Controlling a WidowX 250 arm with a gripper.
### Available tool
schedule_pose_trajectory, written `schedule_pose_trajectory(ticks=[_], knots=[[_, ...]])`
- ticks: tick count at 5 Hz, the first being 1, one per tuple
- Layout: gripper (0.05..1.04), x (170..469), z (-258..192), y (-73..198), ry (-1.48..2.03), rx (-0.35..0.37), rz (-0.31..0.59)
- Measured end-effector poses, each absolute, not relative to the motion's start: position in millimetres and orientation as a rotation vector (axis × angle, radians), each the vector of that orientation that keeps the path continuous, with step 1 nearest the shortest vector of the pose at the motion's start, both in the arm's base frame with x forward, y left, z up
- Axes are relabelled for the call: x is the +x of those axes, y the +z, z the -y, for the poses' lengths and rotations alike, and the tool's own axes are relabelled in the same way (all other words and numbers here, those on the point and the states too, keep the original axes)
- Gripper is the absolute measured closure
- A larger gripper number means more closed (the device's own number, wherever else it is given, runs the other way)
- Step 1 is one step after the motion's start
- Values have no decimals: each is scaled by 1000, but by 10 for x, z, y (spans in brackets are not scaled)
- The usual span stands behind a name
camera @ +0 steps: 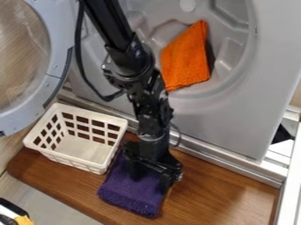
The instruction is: Move the purple object near to the white basket
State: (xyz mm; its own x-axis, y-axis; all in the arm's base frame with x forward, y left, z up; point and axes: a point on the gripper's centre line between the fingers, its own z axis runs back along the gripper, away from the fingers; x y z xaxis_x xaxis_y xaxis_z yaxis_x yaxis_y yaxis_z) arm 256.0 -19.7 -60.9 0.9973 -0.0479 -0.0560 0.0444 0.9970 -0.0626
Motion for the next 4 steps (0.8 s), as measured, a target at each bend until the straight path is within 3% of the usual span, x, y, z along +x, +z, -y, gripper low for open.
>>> schedule_pose_trajectory(ticks=[3,4], knots=[[85,2598,444,-88,-144,-77,35],[85,2566,455,-49,-156,-83,20]])
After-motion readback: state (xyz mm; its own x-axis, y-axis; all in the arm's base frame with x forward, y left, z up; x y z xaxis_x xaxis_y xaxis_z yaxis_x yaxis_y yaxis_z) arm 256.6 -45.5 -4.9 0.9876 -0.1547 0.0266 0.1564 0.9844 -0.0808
